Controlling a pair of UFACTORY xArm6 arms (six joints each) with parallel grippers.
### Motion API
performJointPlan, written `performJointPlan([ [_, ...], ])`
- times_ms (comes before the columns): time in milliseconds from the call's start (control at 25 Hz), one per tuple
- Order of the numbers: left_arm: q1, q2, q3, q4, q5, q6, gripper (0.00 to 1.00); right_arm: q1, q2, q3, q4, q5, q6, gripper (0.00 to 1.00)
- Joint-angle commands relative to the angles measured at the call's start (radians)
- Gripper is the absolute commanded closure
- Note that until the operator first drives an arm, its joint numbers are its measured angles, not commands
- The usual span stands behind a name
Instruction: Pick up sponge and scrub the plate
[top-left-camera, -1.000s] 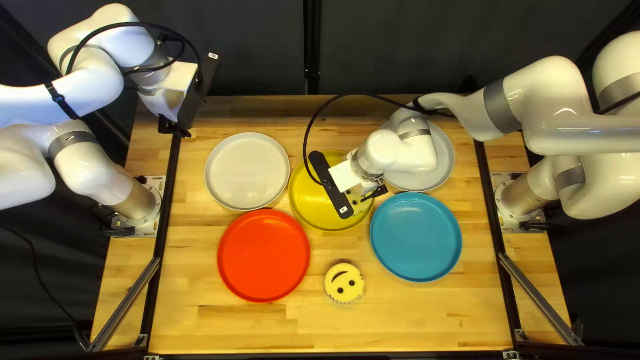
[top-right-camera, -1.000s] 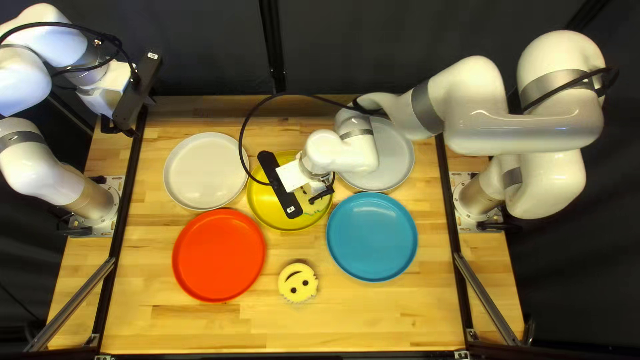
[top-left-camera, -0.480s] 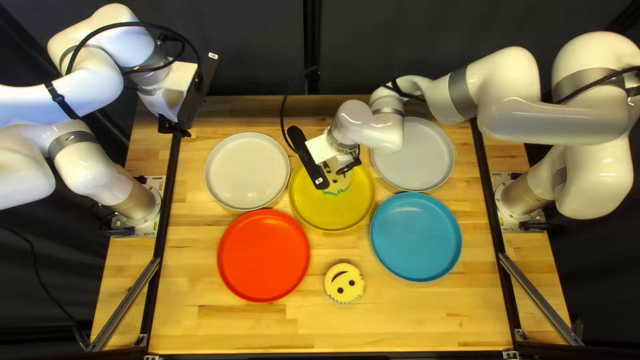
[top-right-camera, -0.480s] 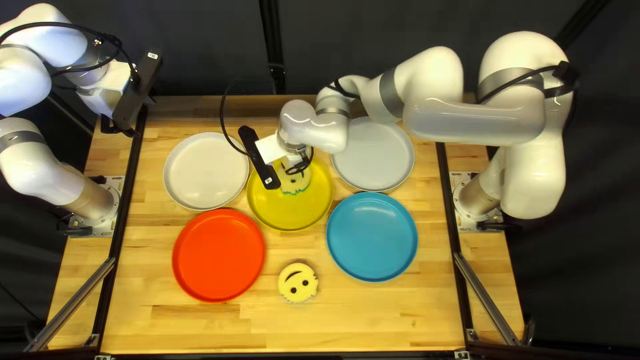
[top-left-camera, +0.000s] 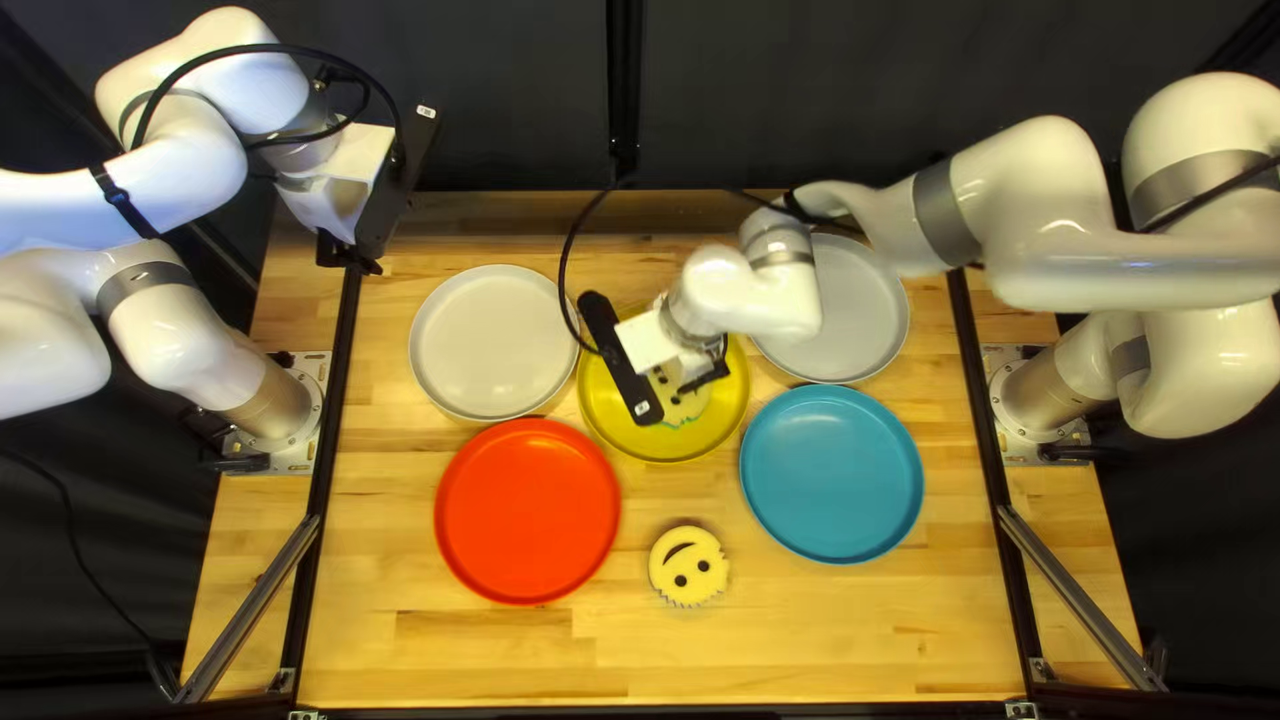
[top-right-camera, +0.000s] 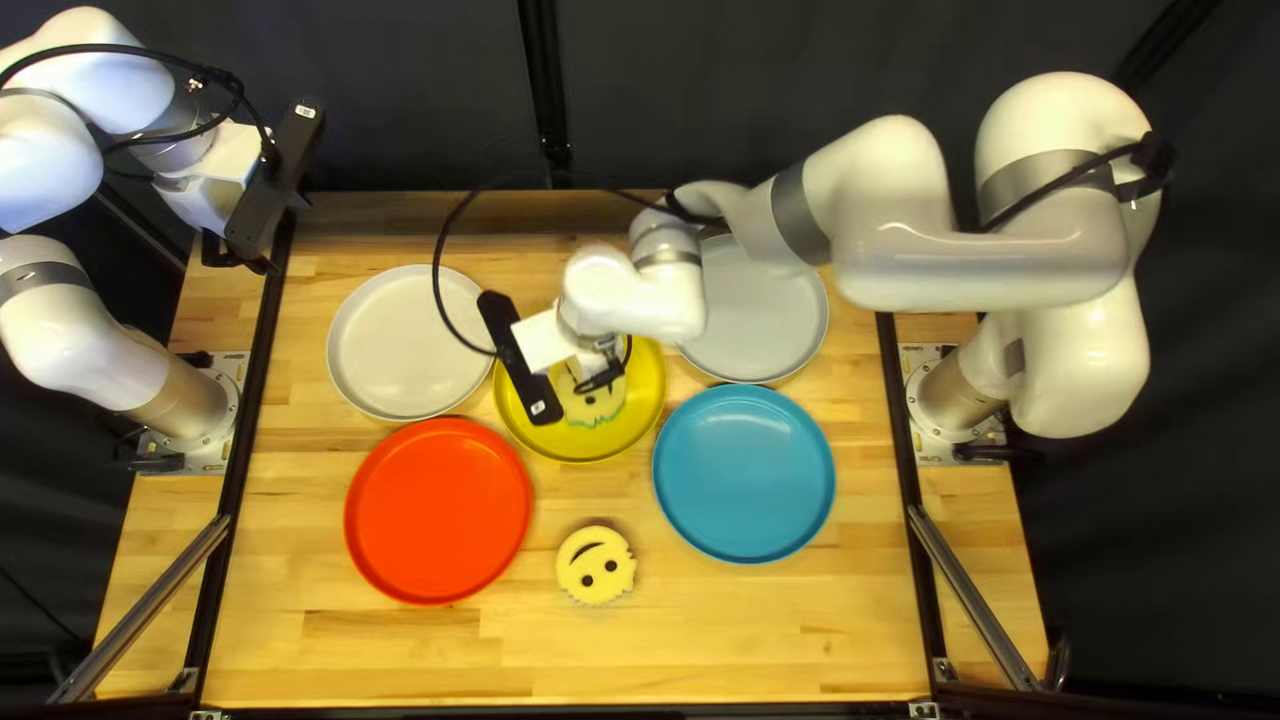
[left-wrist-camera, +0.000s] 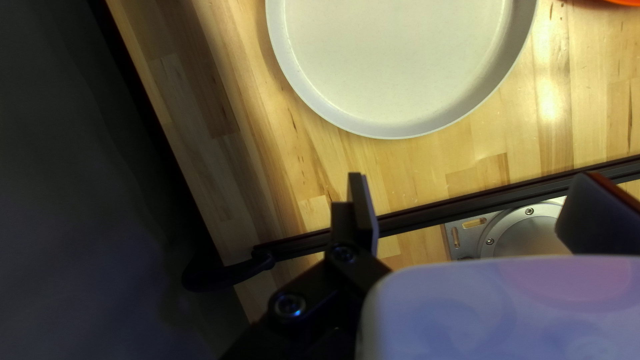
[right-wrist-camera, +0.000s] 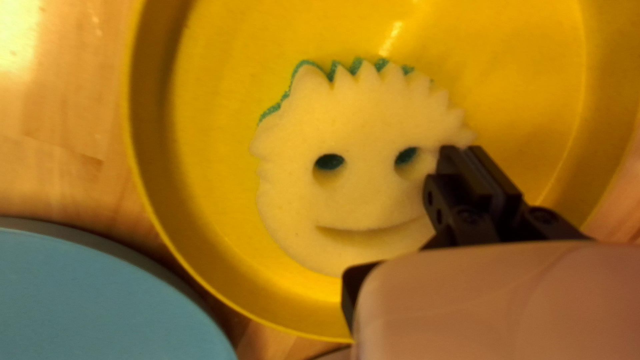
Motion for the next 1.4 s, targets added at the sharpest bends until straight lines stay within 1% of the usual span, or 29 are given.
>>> performJointPlan([
  [40, 0.0, 0.0, 0.0, 0.0, 0.0, 0.0, 0.0, -0.044, 0.007, 0.001, 0.024, -0.002, -0.045, 1.0],
  [120, 0.0, 0.0, 0.0, 0.0, 0.0, 0.0, 0.0, -0.062, -0.014, 0.039, 0.035, -0.014, -0.06, 1.0],
  [280, 0.0, 0.0, 0.0, 0.0, 0.0, 0.0, 0.0, -0.07, -0.068, 0.116, 0.038, -0.025, -0.053, 1.0],
  [360, 0.0, 0.0, 0.0, 0.0, 0.0, 0.0, 0.0, -0.067, -0.082, 0.131, 0.039, -0.02, -0.045, 1.0],
  [440, 0.0, 0.0, 0.0, 0.0, 0.0, 0.0, 0.0, -0.056, -0.086, 0.124, 0.036, -0.008, -0.027, 1.0],
  [520, 0.0, 0.0, 0.0, 0.0, 0.0, 0.0, 0.0, -0.045, -0.075, 0.105, 0.029, 0.0, -0.01, 1.0],
  [560, 0.0, 0.0, 0.0, 0.0, 0.0, 0.0, 0.0, -0.035, -0.052, 0.072, 0.026, 0.008, 0.001, 1.0],
  [640, 0.0, 0.0, 0.0, 0.0, 0.0, 0.0, 0.0, -0.026, -0.027, 0.031, 0.023, 0.021, 0.012, 1.0],
  [680, 0.0, 0.0, 0.0, 0.0, 0.0, 0.0, 0.0, -0.019, -0.001, -0.01, 0.022, 0.033, 0.015, 1.0],
  [720, 0.0, 0.0, 0.0, 0.0, 0.0, 0.0, 0.0, -0.018, 0.007, -0.024, 0.022, 0.038, 0.016, 1.0],
  [920, 0.0, 0.0, 0.0, 0.0, 0.0, 0.0, 0.0, -0.016, 0.12, -0.179, 0.028, 0.076, 0.008, 1.0],
  [1040, 0.0, 0.0, 0.0, 0.0, 0.0, 0.0, 0.0, -0.012, 0.14, -0.211, 0.028, 0.089, 0.007, 1.0],
  [1160, 0.0, 0.0, 0.0, 0.0, 0.0, 0.0, 0.0, -0.003, 0.121, -0.177, 0.023, 0.08, 0.014, 1.0],
  [1400, 0.0, 0.0, 0.0, 0.0, 0.0, 0.0, 0.0, 0.001, 0.014, -0.02, 0.019, 0.055, 0.03, 1.0],
])
